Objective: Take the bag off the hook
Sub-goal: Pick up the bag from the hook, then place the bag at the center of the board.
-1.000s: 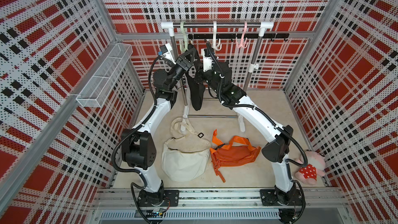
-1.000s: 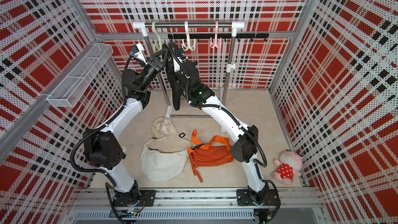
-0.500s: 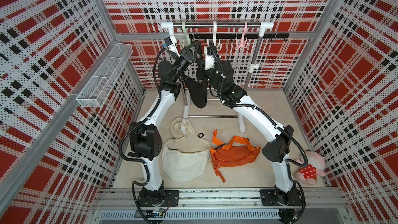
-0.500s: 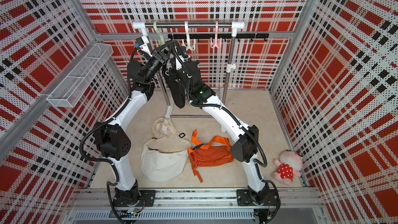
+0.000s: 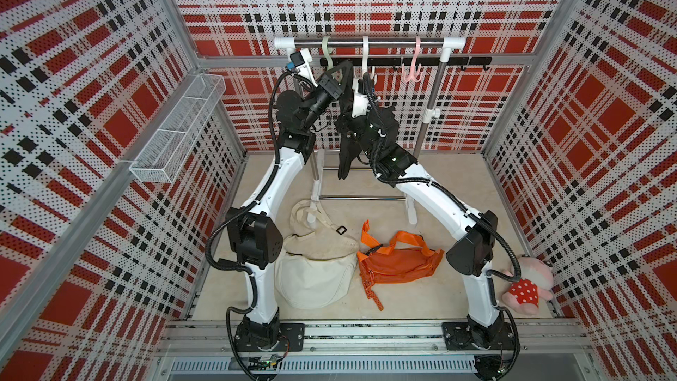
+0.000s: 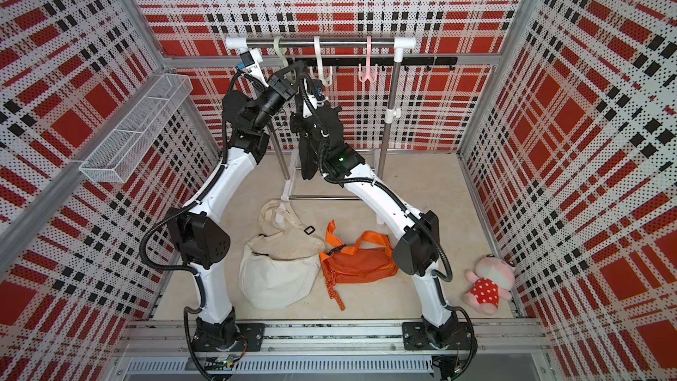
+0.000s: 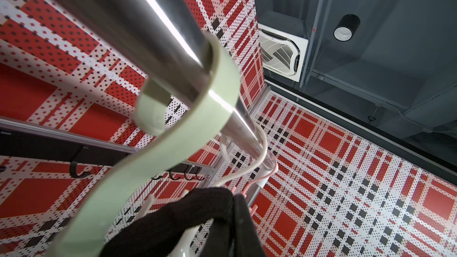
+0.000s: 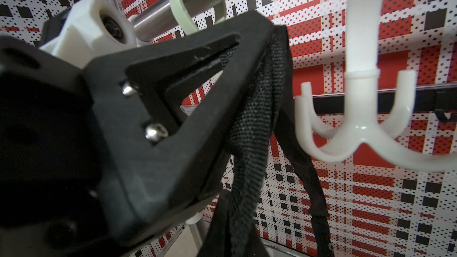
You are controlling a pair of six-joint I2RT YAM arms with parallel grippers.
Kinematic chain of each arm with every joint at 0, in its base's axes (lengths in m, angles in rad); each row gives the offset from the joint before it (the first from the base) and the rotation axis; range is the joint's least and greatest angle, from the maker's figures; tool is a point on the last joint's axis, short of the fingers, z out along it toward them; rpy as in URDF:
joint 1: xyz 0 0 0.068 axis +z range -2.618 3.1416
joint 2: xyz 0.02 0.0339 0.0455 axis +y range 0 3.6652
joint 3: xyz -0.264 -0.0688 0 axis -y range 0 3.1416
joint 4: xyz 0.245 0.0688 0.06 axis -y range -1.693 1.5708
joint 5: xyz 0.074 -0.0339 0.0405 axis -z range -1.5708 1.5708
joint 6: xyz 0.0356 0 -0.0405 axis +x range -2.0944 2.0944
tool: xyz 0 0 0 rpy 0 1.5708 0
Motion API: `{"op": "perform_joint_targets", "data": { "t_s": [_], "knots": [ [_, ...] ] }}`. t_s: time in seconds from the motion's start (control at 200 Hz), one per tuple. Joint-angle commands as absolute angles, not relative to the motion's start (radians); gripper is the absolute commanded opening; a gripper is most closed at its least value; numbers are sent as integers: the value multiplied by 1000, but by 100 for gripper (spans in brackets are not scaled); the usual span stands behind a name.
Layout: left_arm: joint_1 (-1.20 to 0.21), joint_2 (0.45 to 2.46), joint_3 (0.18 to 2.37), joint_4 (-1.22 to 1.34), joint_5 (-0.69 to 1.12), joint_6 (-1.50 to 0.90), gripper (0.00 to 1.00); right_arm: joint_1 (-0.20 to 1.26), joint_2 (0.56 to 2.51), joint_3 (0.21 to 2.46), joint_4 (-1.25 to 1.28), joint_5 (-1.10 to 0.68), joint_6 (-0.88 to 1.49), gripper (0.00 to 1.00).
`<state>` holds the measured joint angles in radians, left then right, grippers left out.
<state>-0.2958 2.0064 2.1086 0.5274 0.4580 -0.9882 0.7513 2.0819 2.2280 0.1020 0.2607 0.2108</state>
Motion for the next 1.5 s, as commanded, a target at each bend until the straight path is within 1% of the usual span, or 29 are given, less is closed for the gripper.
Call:
{"op": "perform_joint_targets", "data": {
  "t_s": [0.0,0.155,0.446,0.671,0.907,1.042,1.208,1.493],
  "knots": [
    [-300,2032,2133,520,414,-969,7,765,2019,2192,108,276,187,0],
    [-313,2010,2080,518,437,-958,7,765,1952,2076,150,303,179,0],
    [-317,1869,1922,524,428,-914,7,768,1809,1887,154,290,228,0],
    [-324,1746,1764,567,420,-928,8,809,1712,1813,72,301,206,0],
    [-349,1612,1601,572,408,-917,8,849,1615,1721,58,320,227,0],
    [-369,1532,1510,572,398,-910,8,888,1572,1689,20,351,230,0],
    [-406,1465,1428,570,403,-912,8,961,1499,1620,-1,442,230,0],
    [-514,1416,1371,547,410,-907,8,1051,1353,1472,-2,589,272,0]
  ]
}}
